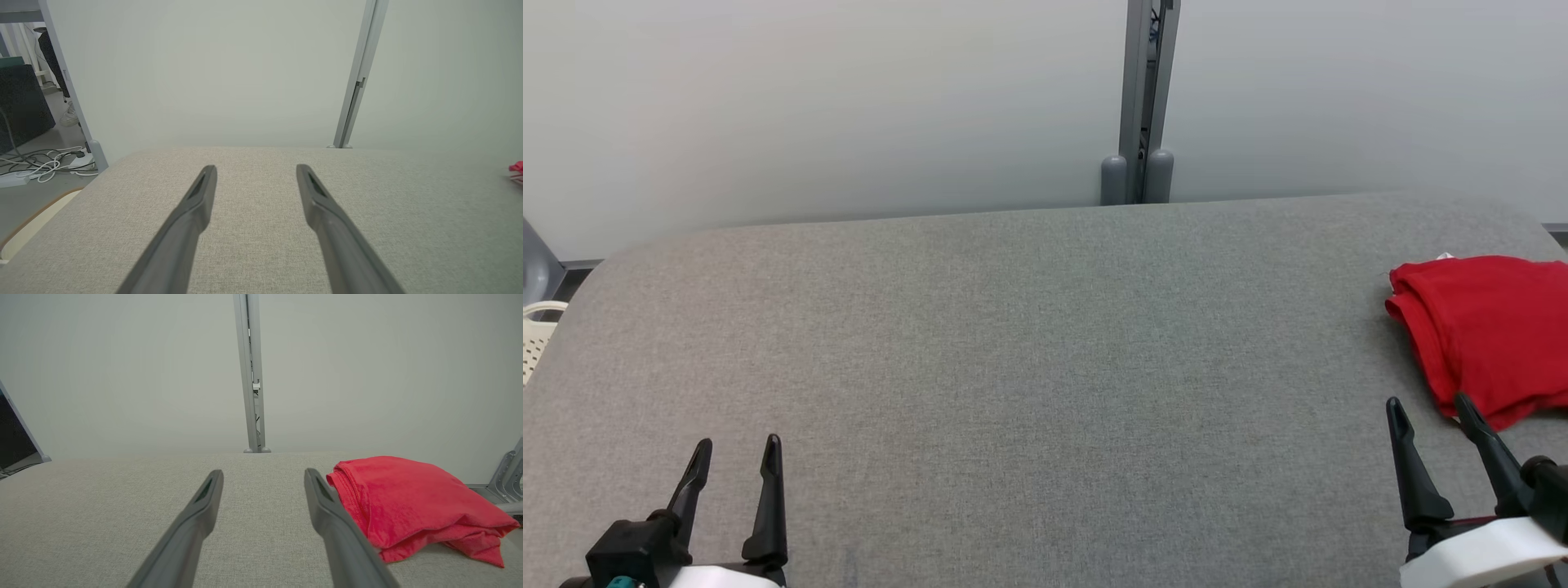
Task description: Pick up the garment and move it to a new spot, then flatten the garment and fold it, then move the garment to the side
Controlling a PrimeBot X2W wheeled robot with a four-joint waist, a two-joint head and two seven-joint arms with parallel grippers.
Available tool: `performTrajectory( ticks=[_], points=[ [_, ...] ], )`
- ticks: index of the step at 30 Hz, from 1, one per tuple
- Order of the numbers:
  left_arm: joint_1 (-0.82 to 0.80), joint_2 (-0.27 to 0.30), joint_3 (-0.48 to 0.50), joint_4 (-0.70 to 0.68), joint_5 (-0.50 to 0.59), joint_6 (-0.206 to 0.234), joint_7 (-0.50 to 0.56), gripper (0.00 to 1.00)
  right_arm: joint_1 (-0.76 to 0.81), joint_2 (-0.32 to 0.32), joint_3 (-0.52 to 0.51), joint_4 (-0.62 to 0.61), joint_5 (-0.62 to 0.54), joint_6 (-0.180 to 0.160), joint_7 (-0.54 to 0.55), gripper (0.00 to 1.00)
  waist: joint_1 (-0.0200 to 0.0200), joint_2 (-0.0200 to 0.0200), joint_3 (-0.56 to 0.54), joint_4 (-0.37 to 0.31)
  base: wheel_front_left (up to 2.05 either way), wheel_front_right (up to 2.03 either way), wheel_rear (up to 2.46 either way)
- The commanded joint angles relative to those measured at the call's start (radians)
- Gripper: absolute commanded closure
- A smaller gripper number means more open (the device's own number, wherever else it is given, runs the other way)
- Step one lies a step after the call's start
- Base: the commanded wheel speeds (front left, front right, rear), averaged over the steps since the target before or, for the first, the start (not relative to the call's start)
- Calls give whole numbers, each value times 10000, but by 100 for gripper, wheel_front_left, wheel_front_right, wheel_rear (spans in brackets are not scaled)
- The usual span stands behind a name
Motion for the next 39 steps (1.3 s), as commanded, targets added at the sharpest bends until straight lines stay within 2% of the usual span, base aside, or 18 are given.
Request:
performTrajectory(
  ticks=[1,17,39],
  points=[
    [111,97,-8,-22,23,-2,54,0,227,3,-86,-157,-64,3,94,0,0,-1,-122,25,0,0,0],
    [356,233,-199,-59,-62,112,310,0,802,208,-204,-693,-248,3,438,0,0,-1,-441,36,0,0,0],
    [277,336,-271,32,-87,219,287,0,781,239,-214,-722,-450,3,482,0,0,-1,-393,55,0,0,0]
  ],
)
